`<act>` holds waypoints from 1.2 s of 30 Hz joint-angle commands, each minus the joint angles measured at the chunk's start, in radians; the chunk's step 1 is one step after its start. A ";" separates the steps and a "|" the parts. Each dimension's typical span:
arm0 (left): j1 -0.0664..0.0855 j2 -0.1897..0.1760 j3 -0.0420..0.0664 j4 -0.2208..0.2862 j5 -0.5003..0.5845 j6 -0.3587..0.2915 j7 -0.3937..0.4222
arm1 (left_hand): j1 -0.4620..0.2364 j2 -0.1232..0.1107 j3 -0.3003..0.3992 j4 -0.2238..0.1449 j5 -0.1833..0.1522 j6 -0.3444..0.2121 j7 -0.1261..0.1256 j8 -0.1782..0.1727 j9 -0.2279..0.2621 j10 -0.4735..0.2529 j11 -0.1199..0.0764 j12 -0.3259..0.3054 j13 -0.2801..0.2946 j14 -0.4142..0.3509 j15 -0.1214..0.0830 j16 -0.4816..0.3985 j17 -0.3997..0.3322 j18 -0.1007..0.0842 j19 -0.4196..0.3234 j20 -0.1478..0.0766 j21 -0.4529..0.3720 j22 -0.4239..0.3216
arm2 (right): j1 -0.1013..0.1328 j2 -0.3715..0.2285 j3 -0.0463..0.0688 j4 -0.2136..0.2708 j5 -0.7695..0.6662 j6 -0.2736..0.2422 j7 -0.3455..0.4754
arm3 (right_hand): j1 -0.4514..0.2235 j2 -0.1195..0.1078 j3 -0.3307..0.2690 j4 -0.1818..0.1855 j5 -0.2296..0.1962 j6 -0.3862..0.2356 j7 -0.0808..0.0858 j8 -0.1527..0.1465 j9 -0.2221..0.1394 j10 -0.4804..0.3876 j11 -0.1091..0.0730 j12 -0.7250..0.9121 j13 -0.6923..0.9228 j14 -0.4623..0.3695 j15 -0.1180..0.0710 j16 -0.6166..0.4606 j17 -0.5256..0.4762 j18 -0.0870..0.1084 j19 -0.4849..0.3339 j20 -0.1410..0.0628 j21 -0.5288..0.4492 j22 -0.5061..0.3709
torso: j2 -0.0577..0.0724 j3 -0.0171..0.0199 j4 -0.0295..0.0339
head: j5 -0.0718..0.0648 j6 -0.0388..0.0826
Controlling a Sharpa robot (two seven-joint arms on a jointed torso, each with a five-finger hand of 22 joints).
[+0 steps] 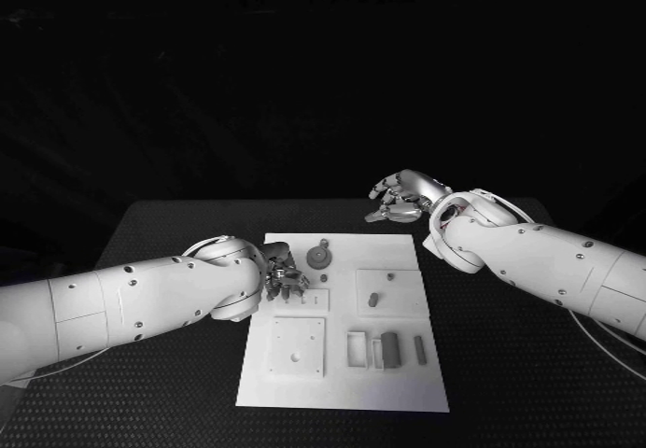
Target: Assemble the parts on the task board
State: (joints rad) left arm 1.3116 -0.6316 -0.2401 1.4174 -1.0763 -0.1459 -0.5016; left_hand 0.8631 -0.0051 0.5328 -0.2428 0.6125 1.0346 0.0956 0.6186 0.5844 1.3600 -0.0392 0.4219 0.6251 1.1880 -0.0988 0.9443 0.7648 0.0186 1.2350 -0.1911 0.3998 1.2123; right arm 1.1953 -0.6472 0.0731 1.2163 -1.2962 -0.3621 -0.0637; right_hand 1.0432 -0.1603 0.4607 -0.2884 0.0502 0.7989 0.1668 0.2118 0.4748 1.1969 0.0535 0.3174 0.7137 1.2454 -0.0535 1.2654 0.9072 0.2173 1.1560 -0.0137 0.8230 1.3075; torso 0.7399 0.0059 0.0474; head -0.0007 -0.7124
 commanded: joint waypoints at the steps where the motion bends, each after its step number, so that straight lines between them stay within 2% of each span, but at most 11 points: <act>1: -0.003 0.006 0.001 0.000 -0.091 0.004 0.001 | 0.013 0.003 0.044 -0.040 0.000 0.092 -0.084 0.003 0.001 -0.005 0.001 0.006 -0.001 -0.009 -0.007 0.007 -0.001 0.018 0.011 -0.009 0.002 0.001 | 0.000 0.000 0.000 0.004 0.002 0.013 0.008 | 0.000 0.010 -0.005 0.000 0.002 0.001 0.006 0.001 -0.001 0.001 0.005 -0.004 0.002 -0.005 0.001 -0.004 0.002 0.045 -0.003 -0.006 -0.005 0.013 | -0.001 -0.0008 0.0008 | 0.000 0.000; 6: -0.010 0.009 0.001 -0.002 -0.089 0.014 0.001 | 0.014 0.003 0.044 -0.039 -0.001 0.092 -0.084 0.004 0.001 -0.005 0.001 0.007 -0.002 -0.009 -0.007 0.008 -0.004 0.017 0.012 -0.009 0.002 0.001 | 0.000 0.000 0.000 0.004 0.002 0.015 0.007 | 0.001 0.010 -0.005 0.000 0.002 0.001 0.006 0.001 -0.001 0.001 0.005 -0.004 0.003 -0.005 0.001 -0.004 0.002 0.045 -0.003 -0.006 -0.006 0.013 | 0.000 -0.0004 0.0001 | -0.001 -0.001; 12: -0.011 0.011 0.001 -0.007 -0.084 0.017 -0.002 | 0.013 0.006 0.045 -0.037 -0.002 0.090 -0.084 0.005 0.000 -0.006 0.001 0.009 -0.003 -0.010 -0.007 0.011 -0.010 0.017 0.012 -0.009 0.001 0.002 | -0.001 0.000 0.000 0.004 0.002 0.022 0.005 | 0.002 0.011 -0.006 0.000 0.002 0.001 0.006 0.001 -0.002 0.001 0.005 -0.004 0.003 -0.005 0.001 -0.004 0.002 0.045 -0.003 -0.006 -0.006 0.013 | 0.001 -0.0007 -0.0011 | -0.003 -0.003; 16: -0.011 0.018 0.001 -0.014 -0.085 0.017 -0.002 | 0.013 0.007 0.045 -0.037 -0.003 0.090 -0.084 0.006 0.000 -0.006 0.001 0.009 -0.003 -0.010 -0.007 0.012 -0.012 0.017 0.012 -0.009 0.000 0.002 | -0.001 -0.001 0.000 0.006 0.002 0.022 0.005 | 0.002 0.011 -0.006 0.000 0.002 0.001 0.006 0.001 -0.002 0.001 0.005 -0.004 0.004 -0.005 0.001 -0.004 0.002 0.045 -0.003 -0.006 -0.006 0.013 | 0.001 0.0001 -0.0006 | -0.005 -0.003; 24: -0.027 0.034 0.002 -0.027 -0.085 0.017 -0.002 | 0.014 0.013 0.046 -0.038 -0.019 0.085 -0.082 0.007 -0.003 -0.010 0.002 0.013 -0.007 -0.014 -0.007 0.020 -0.028 0.016 0.011 -0.010 -0.003 0.004 | -0.001 -0.002 0.000 0.008 0.002 0.026 0.002 | 0.002 0.013 -0.007 0.000 0.002 0.001 0.006 0.001 -0.002 0.000 0.005 -0.005 0.004 -0.005 0.001 -0.004 0.002 0.045 -0.003 -0.005 -0.006 0.013 | 0.000 -0.0008 0.0008 | -0.007 -0.005; 32: -0.029 0.039 0.002 -0.037 -0.089 0.019 -0.012 | 0.014 0.014 0.045 -0.038 -0.022 0.084 -0.082 0.009 -0.004 -0.011 0.002 0.015 -0.008 -0.013 -0.008 0.025 -0.034 0.016 0.014 -0.010 -0.003 0.005 | -0.001 -0.003 0.000 0.009 0.002 0.028 0.001 | 0.003 0.014 -0.008 0.000 0.002 0.002 0.006 0.002 -0.002 0.000 0.005 -0.005 0.005 -0.006 0.001 -0.004 0.002 0.045 -0.003 -0.005 -0.006 0.013 | 0.000 0.0008 -0.0004 | -0.009 -0.005; 36: -0.033 0.043 0.002 -0.039 -0.090 0.021 -0.012 | 0.014 0.013 0.045 -0.038 -0.023 0.083 -0.082 0.010 -0.005 -0.012 0.002 0.017 -0.010 -0.011 -0.009 0.033 -0.039 0.016 0.018 -0.012 -0.001 0.007 | -0.001 -0.003 0.000 0.010 0.002 0.029 0.002 | 0.004 0.015 -0.008 0.000 0.002 0.002 0.006 0.002 -0.002 0.000 0.005 -0.005 0.005 -0.006 0.001 -0.004 0.002 0.045 -0.003 -0.005 -0.006 0.013 | 0.000 0.0005 0.0007 | -0.010 -0.007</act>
State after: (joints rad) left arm 1.2808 -0.5921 -0.2390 1.3771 -1.1573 -0.1380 -0.5094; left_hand 0.8632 -0.0050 0.5343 -0.2446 0.5951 1.0312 0.0910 0.6230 0.5774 1.3561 -0.0355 0.4365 0.6165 1.1860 -0.1004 0.9713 0.7270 0.0186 1.2357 -0.1913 0.3998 1.2184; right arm 1.1946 -0.6502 0.0731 1.2239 -1.2953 -0.3462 -0.0656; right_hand 1.0481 -0.1554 0.4609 -0.2884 0.0502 0.8018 0.1656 0.2118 0.4747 1.1949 0.0515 0.3175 0.7177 1.2460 -0.0532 1.2654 0.9078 0.2173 1.1542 -0.0118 0.8230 1.3074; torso 0.7403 0.0063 0.0475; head -0.0105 -0.7179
